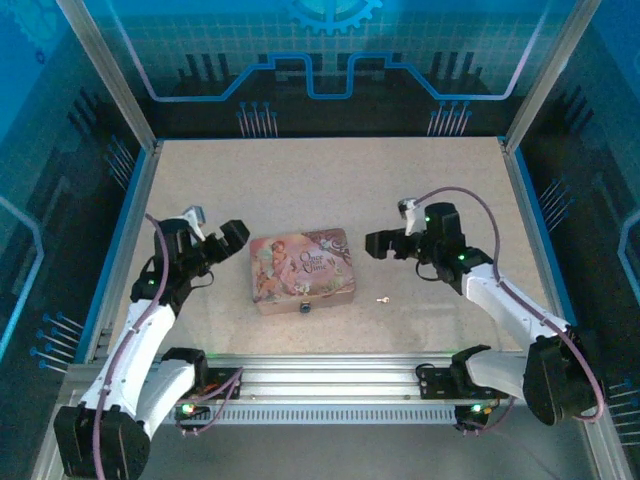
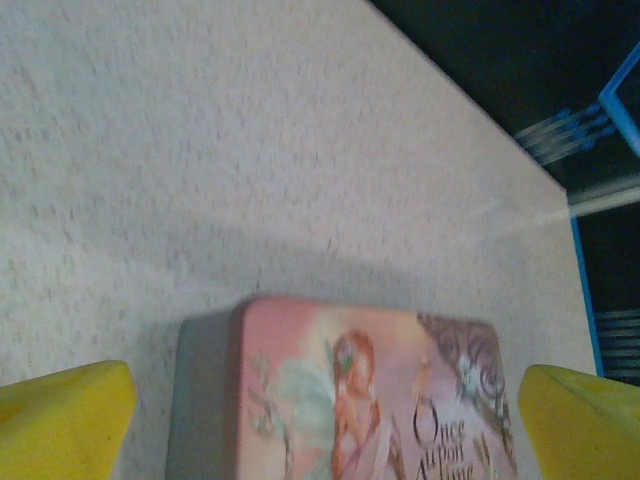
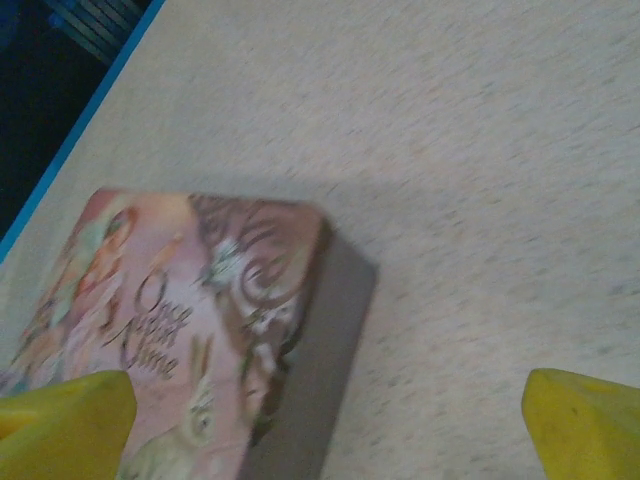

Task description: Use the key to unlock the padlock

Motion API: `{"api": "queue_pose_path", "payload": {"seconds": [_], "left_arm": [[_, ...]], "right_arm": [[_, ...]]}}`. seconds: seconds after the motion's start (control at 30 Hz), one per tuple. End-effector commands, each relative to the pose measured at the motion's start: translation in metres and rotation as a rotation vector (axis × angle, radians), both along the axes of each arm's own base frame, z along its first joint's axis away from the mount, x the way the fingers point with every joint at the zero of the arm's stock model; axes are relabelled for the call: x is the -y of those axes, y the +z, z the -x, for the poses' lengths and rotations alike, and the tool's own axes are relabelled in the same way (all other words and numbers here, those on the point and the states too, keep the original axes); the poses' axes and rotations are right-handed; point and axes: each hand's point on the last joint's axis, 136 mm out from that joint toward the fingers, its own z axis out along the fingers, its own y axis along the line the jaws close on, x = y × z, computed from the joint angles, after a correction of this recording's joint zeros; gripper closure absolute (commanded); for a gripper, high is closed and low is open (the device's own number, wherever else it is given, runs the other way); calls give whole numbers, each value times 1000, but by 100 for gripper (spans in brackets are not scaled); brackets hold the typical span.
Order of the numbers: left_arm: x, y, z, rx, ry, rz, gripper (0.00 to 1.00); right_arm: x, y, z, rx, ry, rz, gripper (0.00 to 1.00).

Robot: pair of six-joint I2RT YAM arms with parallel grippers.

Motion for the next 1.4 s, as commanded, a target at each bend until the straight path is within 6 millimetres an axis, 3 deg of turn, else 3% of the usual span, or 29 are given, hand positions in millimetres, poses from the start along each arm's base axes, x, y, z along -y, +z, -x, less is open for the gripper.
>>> {"api": "queue_pose_path", "payload": {"seconds": [0.0, 0.3, 0.53, 0.77, 1.07, 1.37], "left_arm": [[13, -17, 21, -136, -28, 37, 1], [46, -55, 32, -231, -124, 74, 5], [66, -65, 28, -256, -187, 113, 8], [82, -67, 20, -260, -228, 138, 9], [96, -66, -6, -254, -243, 127, 9], [106, -62, -49, -231, -253, 95, 9]], "right_arm": [[-24, -6, 22, -87, 84, -51, 0], [-66, -33, 46, -177, 180, -51, 0], [-83, -54, 45, -249, 201, -37, 0], [-92, -57, 38, -259, 217, -38, 0], [-97, -55, 24, -262, 221, -50, 2], [-92, -53, -4, -261, 201, -71, 2]]}}
